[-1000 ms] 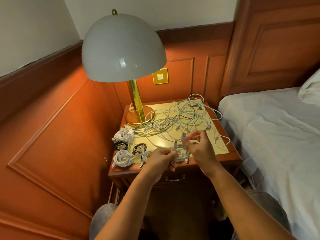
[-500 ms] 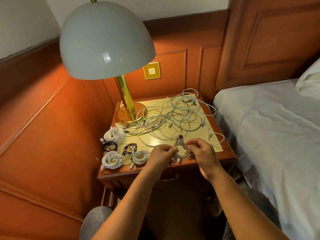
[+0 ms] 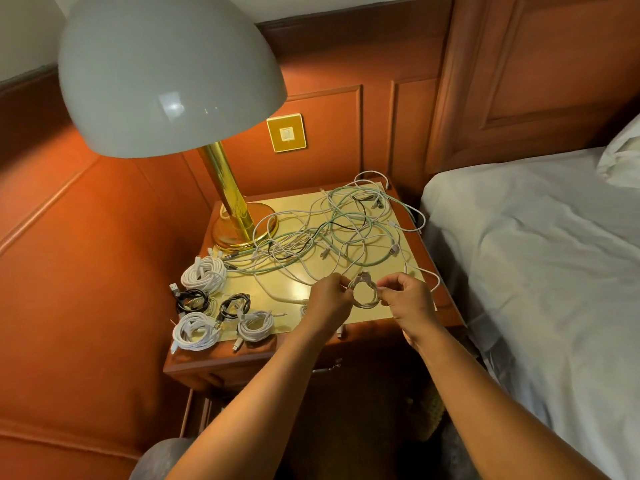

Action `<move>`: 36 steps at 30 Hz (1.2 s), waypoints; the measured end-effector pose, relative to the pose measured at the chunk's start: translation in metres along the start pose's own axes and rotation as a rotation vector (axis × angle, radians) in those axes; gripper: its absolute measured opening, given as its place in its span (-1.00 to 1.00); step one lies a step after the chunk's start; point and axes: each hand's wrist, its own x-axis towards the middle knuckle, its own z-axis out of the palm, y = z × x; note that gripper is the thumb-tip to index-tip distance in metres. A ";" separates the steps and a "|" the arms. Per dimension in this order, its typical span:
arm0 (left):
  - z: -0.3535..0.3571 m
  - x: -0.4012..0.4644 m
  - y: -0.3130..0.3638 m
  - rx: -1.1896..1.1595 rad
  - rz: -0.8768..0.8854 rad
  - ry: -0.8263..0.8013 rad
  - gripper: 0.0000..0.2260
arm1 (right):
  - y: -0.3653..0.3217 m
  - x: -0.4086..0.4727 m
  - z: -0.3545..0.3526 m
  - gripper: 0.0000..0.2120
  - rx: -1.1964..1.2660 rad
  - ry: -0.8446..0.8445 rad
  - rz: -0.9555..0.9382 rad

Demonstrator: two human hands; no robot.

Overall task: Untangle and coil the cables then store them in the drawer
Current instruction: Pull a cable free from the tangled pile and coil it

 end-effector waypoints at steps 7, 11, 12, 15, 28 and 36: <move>0.012 0.019 -0.014 0.352 0.022 -0.079 -0.86 | 0.019 0.009 0.005 -0.86 -0.078 -0.025 0.082; 0.016 0.021 -0.018 0.505 0.042 -0.111 -0.82 | 0.017 0.007 0.005 -0.92 -0.064 -0.097 0.154; 0.016 0.021 -0.019 0.520 0.041 -0.115 -0.81 | 0.015 0.007 0.005 -0.94 -0.065 -0.108 0.160; 0.017 0.021 -0.019 0.540 0.049 -0.114 -0.79 | 0.011 0.005 0.002 -0.94 -0.062 -0.131 0.166; 0.009 0.018 -0.028 0.374 0.095 -0.042 -0.74 | 0.013 0.012 -0.002 -0.87 -0.338 -0.085 -0.020; -0.011 0.043 -0.026 0.355 0.161 0.162 -0.73 | -0.015 0.048 -0.011 -0.82 -0.395 0.073 -0.140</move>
